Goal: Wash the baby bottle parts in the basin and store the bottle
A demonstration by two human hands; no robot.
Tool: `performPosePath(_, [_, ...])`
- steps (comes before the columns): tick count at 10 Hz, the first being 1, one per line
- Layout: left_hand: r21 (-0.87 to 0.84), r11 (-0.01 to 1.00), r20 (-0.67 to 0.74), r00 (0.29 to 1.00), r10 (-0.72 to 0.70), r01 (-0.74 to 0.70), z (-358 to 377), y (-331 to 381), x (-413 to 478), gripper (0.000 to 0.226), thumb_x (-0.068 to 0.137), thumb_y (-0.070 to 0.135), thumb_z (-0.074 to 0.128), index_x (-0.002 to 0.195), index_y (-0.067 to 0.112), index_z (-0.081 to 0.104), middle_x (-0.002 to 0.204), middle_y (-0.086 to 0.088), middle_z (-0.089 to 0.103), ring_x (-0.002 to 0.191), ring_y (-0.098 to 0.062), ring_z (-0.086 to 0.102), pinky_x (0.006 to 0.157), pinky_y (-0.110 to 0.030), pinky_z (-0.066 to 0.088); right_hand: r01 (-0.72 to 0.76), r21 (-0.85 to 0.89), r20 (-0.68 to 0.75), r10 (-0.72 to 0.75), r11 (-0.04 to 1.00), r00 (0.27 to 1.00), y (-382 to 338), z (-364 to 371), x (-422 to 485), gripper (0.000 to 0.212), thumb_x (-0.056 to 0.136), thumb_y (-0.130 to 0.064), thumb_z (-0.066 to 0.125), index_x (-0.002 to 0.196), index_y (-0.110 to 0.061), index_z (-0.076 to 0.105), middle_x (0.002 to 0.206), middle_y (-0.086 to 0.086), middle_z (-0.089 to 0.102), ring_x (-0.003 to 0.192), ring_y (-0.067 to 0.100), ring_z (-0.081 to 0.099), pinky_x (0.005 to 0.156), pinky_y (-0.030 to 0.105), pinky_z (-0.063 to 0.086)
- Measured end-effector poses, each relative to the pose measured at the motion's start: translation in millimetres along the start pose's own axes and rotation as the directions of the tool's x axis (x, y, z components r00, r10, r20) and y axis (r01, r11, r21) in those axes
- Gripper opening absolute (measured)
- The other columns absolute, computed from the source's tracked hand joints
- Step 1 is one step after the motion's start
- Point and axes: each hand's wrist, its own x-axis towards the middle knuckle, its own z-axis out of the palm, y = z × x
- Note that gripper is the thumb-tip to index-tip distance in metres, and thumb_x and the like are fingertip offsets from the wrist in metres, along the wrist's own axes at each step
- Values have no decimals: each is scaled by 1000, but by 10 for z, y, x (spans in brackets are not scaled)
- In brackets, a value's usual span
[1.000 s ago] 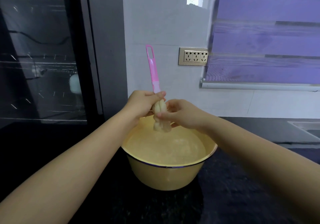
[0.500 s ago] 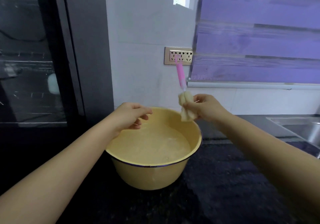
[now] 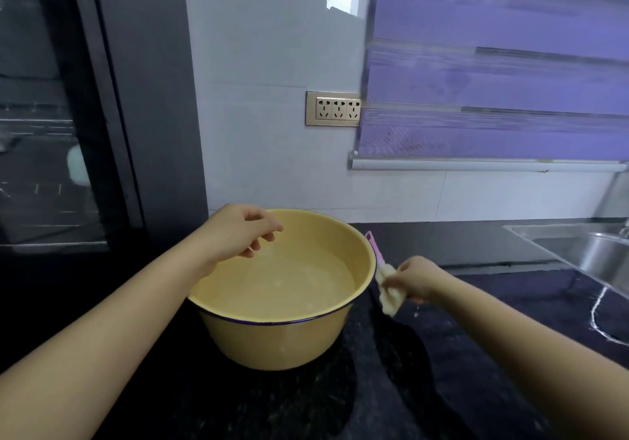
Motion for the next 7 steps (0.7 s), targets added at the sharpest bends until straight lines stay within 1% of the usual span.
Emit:
performPosePath(1, [45, 999, 6, 1000, 8, -8, 26, 0, -23, 15, 89, 28, 61, 90, 18, 72, 85, 1, 66, 64, -12, 50, 58, -21, 45, -24, -92, 23, 26, 995, 999, 99, 150, 32, 26, 79, -30, 61, 64, -9, 61, 50, 2, 55, 47, 17, 51, 44, 20, 38])
performPosePath(2, [72, 997, -4, 1000, 14, -13, 41, 0, -40, 15, 90, 27, 61, 90, 17, 72, 85, 1, 66, 64, -12, 50, 57, -21, 44, 13, -217, -8, -15, 976, 1000, 85, 154, 70, 36, 82, -43, 58, 68, -10, 53, 55, 3, 55, 50, 18, 53, 44, 23, 39])
performPosePath(3, [86, 996, -19, 999, 26, -24, 26, -5, -27, 14, 90, 28, 61, 90, 18, 71, 84, 1, 67, 64, -11, 52, 57, -21, 46, 108, -307, -174, -168, 946, 970, -129, -7, 50, 32, 86, -38, 55, 78, -7, 55, 76, 10, 61, 74, 27, 59, 55, 30, 39])
performPosePath(4, [68, 997, -24, 999, 47, -45, -8, -1, 0, 14, 89, 29, 61, 89, 19, 71, 85, 1, 67, 68, -13, 55, 59, -23, 47, 253, -125, -296, -280, 959, 913, -439, -169, -15, 22, 89, -28, 54, 91, -8, 63, 80, 3, 63, 84, 24, 59, 66, 30, 40])
performPosePath(5, [16, 997, -35, 996, 78, -78, -39, 28, 33, 15, 89, 28, 61, 87, 17, 71, 81, 3, 66, 66, -12, 55, 60, -23, 47, 420, 123, -301, -369, 899, 879, -752, -280, -149, 14, 90, -27, 56, 86, -14, 61, 73, -3, 62, 72, 15, 58, 61, 25, 40])
performPosePath(6, [-102, 989, -56, 993, 106, -111, -75, 100, 69, 17, 89, 28, 61, 84, 16, 72, 78, 2, 65, 66, -11, 55, 62, -24, 47, 516, 361, -289, -433, 777, 854, -1022, -364, -285, 16, 91, -25, 57, 89, -11, 65, 75, 1, 65, 64, 11, 58, 58, 21, 44])
performPosePath(7, [-375, 919, -67, 993, 100, -118, -127, 208, 95, 24, 93, 30, 57, 76, 14, 64, 70, 2, 56, 62, -11, 50, 59, -23, 45, 531, 558, -282, -457, 637, 844, -1244, -430, -375, 24, 95, -28, 52, 80, -14, 64, 63, -4, 62, 60, 11, 56, 61, 24, 43])
